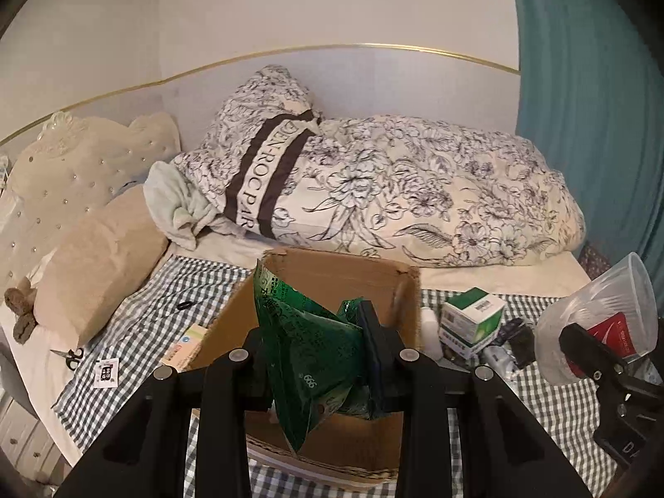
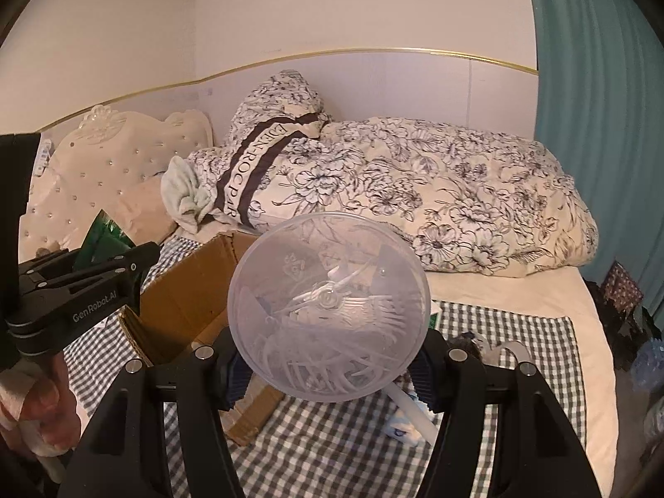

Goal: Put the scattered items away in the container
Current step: 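Lift and carry the green packet and clear container over the cardboard box, then open the left tool to drop the green packet while the right tool drops the container into the box, then withdraw both open tools from the box toward the checkered cloth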

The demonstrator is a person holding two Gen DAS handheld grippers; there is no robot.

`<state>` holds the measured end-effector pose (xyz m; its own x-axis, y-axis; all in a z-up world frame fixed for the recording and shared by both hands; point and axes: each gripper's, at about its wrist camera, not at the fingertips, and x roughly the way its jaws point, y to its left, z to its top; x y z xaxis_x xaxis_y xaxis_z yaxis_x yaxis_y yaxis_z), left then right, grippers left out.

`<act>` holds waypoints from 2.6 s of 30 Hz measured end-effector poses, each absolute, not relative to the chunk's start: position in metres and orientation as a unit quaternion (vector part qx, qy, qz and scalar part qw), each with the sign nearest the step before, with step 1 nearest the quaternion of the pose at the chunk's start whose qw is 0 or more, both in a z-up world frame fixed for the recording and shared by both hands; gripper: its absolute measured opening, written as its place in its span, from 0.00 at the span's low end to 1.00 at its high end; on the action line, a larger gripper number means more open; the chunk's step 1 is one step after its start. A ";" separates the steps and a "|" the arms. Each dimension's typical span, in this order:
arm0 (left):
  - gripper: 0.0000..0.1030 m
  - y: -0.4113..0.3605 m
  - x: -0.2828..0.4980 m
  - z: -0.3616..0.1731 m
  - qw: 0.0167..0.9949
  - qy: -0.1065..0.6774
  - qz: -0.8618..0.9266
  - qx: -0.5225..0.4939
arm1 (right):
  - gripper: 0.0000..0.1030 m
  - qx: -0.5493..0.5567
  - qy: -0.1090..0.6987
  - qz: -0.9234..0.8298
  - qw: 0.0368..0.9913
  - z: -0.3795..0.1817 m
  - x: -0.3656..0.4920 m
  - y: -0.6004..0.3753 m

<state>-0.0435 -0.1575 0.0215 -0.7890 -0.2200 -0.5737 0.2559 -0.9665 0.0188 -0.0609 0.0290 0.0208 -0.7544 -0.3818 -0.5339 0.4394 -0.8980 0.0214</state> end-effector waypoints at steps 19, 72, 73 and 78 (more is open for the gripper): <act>0.32 -0.213 -0.066 -0.007 0.159 0.028 -0.935 0.316 | 0.60 0.294 0.063 -0.917 0.262 -0.006 -0.098 -0.049; 0.72 -0.229 -0.102 -0.037 0.157 0.035 -0.919 0.361 | 0.78 0.319 0.083 -0.909 0.254 -0.038 -0.126 -0.072; 0.74 -0.226 -0.101 -0.034 0.156 0.034 -0.920 0.358 | 0.78 0.316 0.081 -0.911 0.252 -0.035 -0.124 -0.069; 0.86 -0.213 -0.093 -0.018 0.150 0.026 -0.928 0.340 | 0.84 0.300 0.073 -0.921 0.239 -0.019 -0.116 -0.052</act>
